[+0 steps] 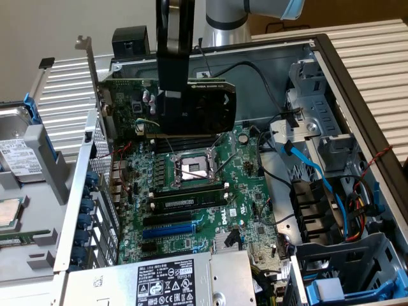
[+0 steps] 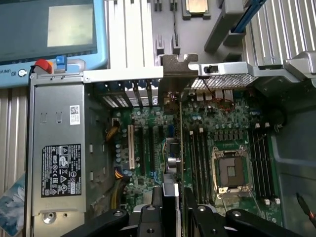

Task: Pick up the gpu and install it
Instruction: 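Insert the gpu into the slot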

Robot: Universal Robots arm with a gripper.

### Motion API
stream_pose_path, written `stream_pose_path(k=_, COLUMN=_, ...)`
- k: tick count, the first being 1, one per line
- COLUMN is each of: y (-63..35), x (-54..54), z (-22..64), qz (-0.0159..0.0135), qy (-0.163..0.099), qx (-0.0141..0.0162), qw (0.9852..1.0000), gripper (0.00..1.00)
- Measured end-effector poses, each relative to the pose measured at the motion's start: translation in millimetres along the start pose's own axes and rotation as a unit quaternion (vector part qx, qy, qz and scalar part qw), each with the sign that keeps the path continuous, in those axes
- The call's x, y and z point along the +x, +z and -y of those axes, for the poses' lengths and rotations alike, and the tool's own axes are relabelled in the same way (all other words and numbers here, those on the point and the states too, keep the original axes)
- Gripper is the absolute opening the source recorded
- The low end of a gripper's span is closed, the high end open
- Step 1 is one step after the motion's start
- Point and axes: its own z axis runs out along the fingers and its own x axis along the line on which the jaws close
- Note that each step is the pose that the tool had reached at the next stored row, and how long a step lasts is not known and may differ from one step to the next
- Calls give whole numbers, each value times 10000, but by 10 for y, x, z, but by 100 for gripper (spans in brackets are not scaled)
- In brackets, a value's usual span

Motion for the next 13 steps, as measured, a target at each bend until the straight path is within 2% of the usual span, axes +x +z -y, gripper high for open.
stream_pose_path(k=1, y=1, x=-5, z=-1, qz=4, qy=-2, qx=51, qw=10000, gripper=27)
stream_pose_path(k=4, y=1, x=-19, z=-1, qz=18, qy=-49, qx=319, qw=9995, gripper=27)
stream_pose_path(k=5, y=1, x=-19, z=-1, qz=19, qy=-76, qx=396, qw=9992, gripper=27)
stream_pose_path(k=7, y=2, x=-19, z=-5, qz=22, qy=-88, qx=441, qw=9990, gripper=27)
stream_pose_path(k=9, y=15, x=-19, z=-16, qz=29, qy=-91, qx=532, qw=9985, gripper=27)
stream_pose_path(k=13, y=64, x=-14, z=-75, qz=36, qy=-107, qx=622, qw=9980, gripper=27)
